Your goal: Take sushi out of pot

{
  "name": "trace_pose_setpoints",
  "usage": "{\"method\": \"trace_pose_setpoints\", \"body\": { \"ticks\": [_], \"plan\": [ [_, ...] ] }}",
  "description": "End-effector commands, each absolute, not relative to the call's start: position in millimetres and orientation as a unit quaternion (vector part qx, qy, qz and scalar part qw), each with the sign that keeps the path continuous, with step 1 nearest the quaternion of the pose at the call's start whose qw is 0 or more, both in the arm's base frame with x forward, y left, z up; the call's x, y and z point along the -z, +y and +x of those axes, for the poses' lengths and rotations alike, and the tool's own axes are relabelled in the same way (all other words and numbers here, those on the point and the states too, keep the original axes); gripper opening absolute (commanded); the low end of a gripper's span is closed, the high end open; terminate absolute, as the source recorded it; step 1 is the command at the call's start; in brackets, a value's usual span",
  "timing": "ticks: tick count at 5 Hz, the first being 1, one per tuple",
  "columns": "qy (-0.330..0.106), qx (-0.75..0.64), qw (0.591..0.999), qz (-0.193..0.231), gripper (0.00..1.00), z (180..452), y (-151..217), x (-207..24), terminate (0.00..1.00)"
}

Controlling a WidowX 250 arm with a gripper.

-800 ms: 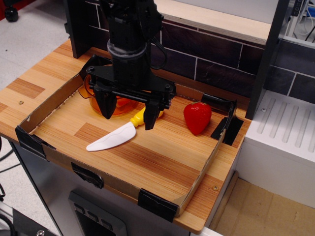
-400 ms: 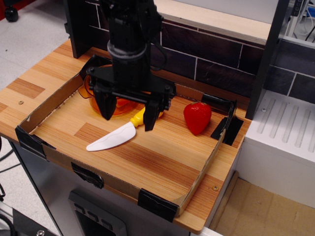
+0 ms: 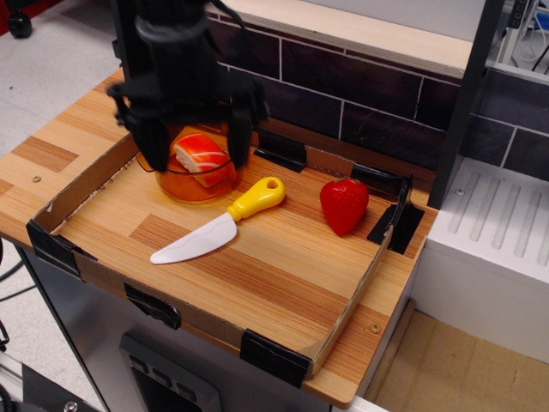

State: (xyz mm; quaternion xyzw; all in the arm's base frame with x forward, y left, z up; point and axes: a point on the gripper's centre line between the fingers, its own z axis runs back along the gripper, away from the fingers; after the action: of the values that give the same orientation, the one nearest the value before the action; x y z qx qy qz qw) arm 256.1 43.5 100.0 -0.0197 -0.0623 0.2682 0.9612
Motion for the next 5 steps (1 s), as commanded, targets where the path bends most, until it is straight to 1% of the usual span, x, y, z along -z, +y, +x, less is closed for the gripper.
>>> {"method": "trace_pose_setpoints", "body": {
  "ticks": [1,2,3,4,5],
  "plan": [
    [-0.109,-0.468,0.877,-0.026,1.0,296.2,88.0,-127.4,0.0],
    [-0.115,-0.51,0.852,-0.02,1.0,306.7,97.0,-117.2,0.0],
    [-0.104,-0.552,0.827,-0.022,1.0,311.2,107.7,-101.9,0.0],
    [-0.086,-0.574,0.814,-0.038,1.0,309.6,112.7,-80.3,0.0],
    [-0.076,-0.582,0.809,-0.037,1.0,307.3,110.9,-66.3,0.0]
  ]
}}
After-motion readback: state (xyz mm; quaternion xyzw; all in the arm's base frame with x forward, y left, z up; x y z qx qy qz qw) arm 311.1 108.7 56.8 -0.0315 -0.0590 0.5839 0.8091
